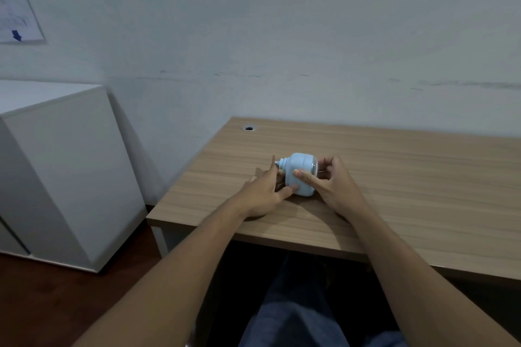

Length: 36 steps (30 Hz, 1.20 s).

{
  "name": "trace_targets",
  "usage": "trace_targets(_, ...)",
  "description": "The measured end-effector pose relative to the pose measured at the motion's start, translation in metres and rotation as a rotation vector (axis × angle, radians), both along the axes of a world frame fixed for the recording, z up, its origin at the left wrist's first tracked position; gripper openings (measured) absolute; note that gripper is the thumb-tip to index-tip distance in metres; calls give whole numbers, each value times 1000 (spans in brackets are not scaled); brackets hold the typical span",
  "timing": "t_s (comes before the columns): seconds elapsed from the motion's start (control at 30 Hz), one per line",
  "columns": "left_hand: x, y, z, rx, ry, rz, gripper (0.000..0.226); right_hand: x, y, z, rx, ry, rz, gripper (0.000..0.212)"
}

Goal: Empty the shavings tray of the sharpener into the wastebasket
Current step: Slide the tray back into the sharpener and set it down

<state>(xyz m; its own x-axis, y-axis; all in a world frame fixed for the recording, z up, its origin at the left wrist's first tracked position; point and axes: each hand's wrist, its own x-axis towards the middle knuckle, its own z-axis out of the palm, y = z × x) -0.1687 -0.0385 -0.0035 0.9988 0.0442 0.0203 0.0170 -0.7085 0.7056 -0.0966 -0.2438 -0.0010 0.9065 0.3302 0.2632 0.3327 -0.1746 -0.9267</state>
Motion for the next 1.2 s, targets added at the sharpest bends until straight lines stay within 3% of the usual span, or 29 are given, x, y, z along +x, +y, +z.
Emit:
trace_targets(0.07, -1, -3, 0, -37, -43, 28, 112, -1, 0, 0, -1, -6, 1, 81)
trace_targets(0.2, -8, -9, 10, -79, -171, 124, 57, -2, -1, -1, 20, -19, -49, 85)
trace_targets(0.33, -8, -11, 8, -82, -286, 262, 39, -2, -4, -4, -35, -49, -74, 84)
trace_targets(0.43, -10, -8, 8, -92, -319, 333, 35, 0, -5, -6, -73, -48, -67, 77)
trace_targets(0.73, -13, -1, 8, -258, -274, 197, 31, -3, -4, -2, -180, -124, 53, 83)
trace_targets(0.97, 10, -3, 15, -413, -217, 71, 46, 27, -5, 0, -80, -103, 59, 75)
trace_targets(1.2, 75, -1, 11, -493, -235, 79, 45, 87, 10, 1, -77, -119, 15, 60)
